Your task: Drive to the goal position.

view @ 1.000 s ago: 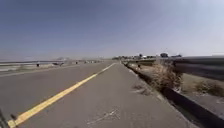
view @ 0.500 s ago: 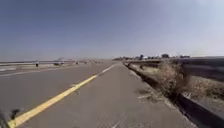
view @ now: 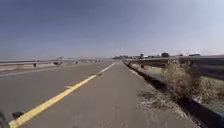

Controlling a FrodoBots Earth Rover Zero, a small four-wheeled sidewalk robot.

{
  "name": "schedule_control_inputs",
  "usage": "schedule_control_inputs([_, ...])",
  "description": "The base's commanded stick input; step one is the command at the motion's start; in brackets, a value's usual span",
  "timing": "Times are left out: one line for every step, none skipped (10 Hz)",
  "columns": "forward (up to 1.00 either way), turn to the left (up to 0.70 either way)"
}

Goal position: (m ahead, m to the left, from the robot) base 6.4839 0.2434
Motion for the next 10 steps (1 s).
schedule_control_inputs([0.50,0.00])
schedule_control_inputs([0.50,0.00])
schedule_control_inputs([0.50,0.00])
schedule_control_inputs([0.50,0.00])
schedule_control_inputs([0.50,0.00])
schedule_control_inputs([0.50,0.00])
schedule_control_inputs([0.50,0.00])
schedule_control_inputs([0.50,0.00])
schedule_control_inputs([0.50,0.00])
schedule_control_inputs([0.50,-0.28])
